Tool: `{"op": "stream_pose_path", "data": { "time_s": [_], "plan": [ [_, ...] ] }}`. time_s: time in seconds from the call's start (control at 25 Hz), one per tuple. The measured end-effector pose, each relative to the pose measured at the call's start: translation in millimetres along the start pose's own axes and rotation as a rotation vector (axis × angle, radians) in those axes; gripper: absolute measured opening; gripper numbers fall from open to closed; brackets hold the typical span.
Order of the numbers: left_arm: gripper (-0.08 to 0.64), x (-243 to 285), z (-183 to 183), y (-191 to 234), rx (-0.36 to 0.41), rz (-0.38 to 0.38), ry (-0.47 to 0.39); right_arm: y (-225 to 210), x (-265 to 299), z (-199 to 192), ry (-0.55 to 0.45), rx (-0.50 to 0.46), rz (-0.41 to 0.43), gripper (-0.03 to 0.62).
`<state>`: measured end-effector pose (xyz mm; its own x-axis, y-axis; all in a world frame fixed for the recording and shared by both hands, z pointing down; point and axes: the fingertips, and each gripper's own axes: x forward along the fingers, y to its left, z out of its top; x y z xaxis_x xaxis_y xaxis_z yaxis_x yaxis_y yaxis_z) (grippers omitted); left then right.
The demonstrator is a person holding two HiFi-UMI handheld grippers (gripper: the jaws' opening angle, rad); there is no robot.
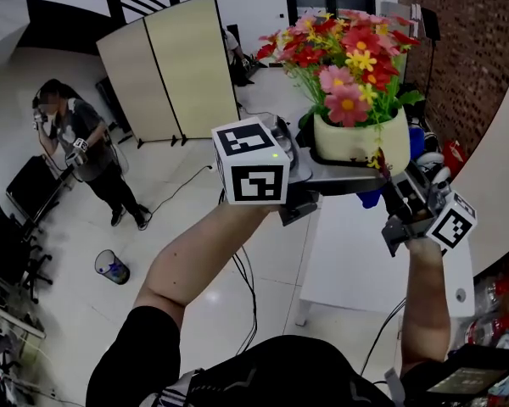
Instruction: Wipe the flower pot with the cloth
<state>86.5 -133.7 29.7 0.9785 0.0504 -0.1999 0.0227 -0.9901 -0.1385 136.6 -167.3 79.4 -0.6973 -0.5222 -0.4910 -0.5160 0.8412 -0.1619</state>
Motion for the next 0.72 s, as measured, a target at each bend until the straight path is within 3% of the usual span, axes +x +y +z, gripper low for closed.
{"op": "stream_pose_path", "data": {
  "time_s": [0.12,0.24,0.4,0.72],
  "plan": [
    [0.583,-1.7,1.0,-0.1,0.005,0.006,-0.009,-19.1,-8.8,7.2,-0.007,-0.008,-0.065,0.064],
    [0.583,-7.5,-9.9,-2.2,0.017,0.016,-0.022,-27.9,-19.0,-10.3,0.018,0.025,-0.088,0.065],
    [0.583,-17.8,-33.4,-2.5,0.021,0.033,-0.005,-16.7,-9.6,-37.8,-0.012,0.136,-0.032,0.065],
    [0.583,-13.0,-56.7,29.8,0.005,0.093,0.023,-4.6,-14.6,-50.3,-0.016,0.174,0.113,0.066]
  ]
}}
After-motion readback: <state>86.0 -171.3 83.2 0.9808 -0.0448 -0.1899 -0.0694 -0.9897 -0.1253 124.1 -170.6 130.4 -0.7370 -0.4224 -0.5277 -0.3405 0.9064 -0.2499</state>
